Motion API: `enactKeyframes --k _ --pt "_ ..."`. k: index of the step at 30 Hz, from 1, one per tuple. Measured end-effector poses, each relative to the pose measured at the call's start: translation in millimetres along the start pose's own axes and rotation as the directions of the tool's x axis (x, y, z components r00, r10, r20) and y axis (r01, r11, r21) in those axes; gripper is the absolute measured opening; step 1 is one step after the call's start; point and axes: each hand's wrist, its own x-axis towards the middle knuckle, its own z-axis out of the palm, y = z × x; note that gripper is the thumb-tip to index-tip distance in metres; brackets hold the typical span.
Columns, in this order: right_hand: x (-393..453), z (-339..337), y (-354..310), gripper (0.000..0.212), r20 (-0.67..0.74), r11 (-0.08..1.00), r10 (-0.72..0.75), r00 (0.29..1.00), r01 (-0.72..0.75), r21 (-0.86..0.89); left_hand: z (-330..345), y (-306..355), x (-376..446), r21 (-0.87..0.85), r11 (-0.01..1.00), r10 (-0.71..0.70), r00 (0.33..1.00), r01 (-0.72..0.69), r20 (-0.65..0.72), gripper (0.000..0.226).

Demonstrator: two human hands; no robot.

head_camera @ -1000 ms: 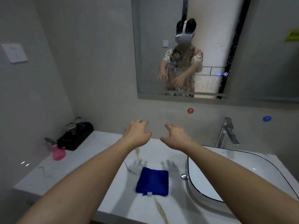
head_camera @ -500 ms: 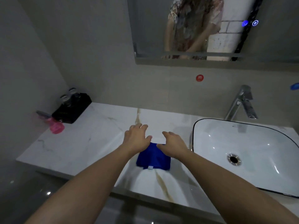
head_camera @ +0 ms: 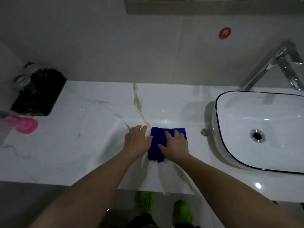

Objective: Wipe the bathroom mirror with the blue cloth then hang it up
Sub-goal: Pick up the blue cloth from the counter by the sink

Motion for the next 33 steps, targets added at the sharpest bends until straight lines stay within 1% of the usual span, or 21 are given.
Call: enactKeyframes --k 2,5,9,13,15,17,20,22,25,27,30,33 --pt "7 16 -1 0.079 0.007 0.999 0.027 1.000 -0.026 -0.039 10 -13 7 0.013 1.000 0.001 1.000 -0.001 -0.004 0.058" --pt "15 43 -1 0.086 -0.008 0.993 0.049 0.999 -0.050 -0.105 24 -28 15 0.032 0.999 -0.014 0.998 0.016 -0.066 0.058" --pt "21 68 -6 0.089 -0.119 0.992 0.080 0.990 -0.091 -0.091 34 -38 24 0.060 0.998 0.024 0.993 -0.017 -0.115 0.057" --pt "25 78 -7 0.088 -0.209 0.992 0.093 0.973 -0.108 -0.062 41 -43 31 0.062 0.997 0.041 0.997 -0.037 -0.073 0.057" --pt "28 78 -7 0.082 -0.267 0.992 0.101 0.958 -0.117 -0.044 43 -45 32 0.041 0.998 0.045 0.996 -0.042 -0.071 0.057" --pt "30 78 -8 0.071 -0.347 0.991 0.100 0.932 -0.124 -0.045 44 -47 32 0.025 0.998 0.051 0.996 -0.049 -0.067 0.056" --pt "33 77 -6 0.050 -0.458 0.994 0.052 0.888 -0.088 -0.058 46 -48 32 -0.001 0.999 0.050 0.997 -0.050 -0.051 0.056" --pt "34 74 -5 0.037 -0.499 0.996 0.005 0.866 -0.047 -0.071 45 -47 33 -0.015 0.999 0.048 0.998 -0.049 -0.045 0.057" --pt "37 64 -5 0.025 -0.492 0.997 -0.019 0.870 -0.018 -0.070 41 -43 35 -0.031 0.998 0.053 0.998 -0.054 -0.029 0.057" --pt "37 55 -6 0.022 -0.451 0.999 0.021 0.892 -0.031 -0.014 36 -38 37 -0.037 0.997 0.062 0.998 -0.063 -0.025 0.058" --pt "37 43 -6 0.029 -0.373 0.989 0.122 0.920 -0.083 0.120 24 -27 39 -0.061 0.994 0.086 0.996 -0.088 -0.034 0.058" --pt "32 26 -6 0.034 -0.346 0.967 0.170 0.923 -0.088 0.239 7 -15 42 -0.054 0.989 0.137 0.989 -0.140 -0.059 0.058"
